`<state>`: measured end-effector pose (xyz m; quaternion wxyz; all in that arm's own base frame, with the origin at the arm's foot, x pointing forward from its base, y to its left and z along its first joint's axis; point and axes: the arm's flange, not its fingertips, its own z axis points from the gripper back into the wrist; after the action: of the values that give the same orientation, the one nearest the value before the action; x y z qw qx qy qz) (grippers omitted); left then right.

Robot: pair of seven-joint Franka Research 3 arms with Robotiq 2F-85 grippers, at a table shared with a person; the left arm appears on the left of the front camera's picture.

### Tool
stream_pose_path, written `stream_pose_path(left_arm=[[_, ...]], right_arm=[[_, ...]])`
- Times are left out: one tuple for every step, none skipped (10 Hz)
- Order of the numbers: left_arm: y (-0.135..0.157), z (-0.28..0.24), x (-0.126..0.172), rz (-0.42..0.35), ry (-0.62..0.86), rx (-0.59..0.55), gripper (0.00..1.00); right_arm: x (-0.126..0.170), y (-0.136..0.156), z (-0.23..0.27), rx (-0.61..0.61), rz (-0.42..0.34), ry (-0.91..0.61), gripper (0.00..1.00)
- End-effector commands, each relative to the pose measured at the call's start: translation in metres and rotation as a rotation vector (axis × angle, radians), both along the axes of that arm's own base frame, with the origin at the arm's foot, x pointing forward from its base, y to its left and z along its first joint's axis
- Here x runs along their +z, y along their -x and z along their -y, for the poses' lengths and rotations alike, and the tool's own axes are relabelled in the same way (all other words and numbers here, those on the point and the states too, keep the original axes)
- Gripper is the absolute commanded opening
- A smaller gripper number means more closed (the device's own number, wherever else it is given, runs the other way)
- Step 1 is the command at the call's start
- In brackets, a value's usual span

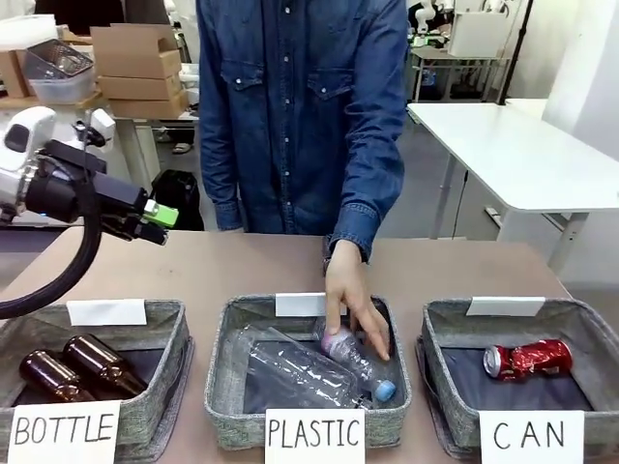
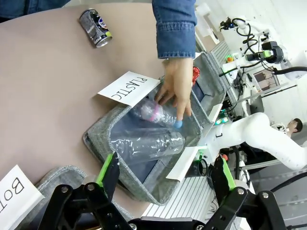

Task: Sort the can waste into the basket.
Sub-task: Pick up the can waste from the table and place it in the right Fabric basket.

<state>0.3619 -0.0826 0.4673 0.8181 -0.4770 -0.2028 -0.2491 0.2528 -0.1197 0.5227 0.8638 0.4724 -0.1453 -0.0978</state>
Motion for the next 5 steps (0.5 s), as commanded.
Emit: stream_pose_path(left_arm=[[0.000,0.000,0.000,0.010,0.025,0.000,1.00],[0.000,0.000,0.000,0.010,0.025,0.000,1.00],[0.000,0.000,0.000,0.010,0.025,0.000,1.00],[0.000,0.000,0.000,0.010,0.025,0.000,1.00],[0.000,0.000,0.000,0.010,0.025,0.000,1.00]], right_arm=[[-0.005,-0.013,-0.021,0.021,-0.008,0.033,1.00],[-0.004,-0.024,-0.030,0.062,0.003,0.032,1.00],[-0.002,-0.042,-0.051,0.105,0.026,0.042,1.00],[-0.002,-0.064,-0.080,0.166,0.041,0.067,1.00],[-0.001,-0.078,-0.098,0.204,0.036,0.100,1.00]])
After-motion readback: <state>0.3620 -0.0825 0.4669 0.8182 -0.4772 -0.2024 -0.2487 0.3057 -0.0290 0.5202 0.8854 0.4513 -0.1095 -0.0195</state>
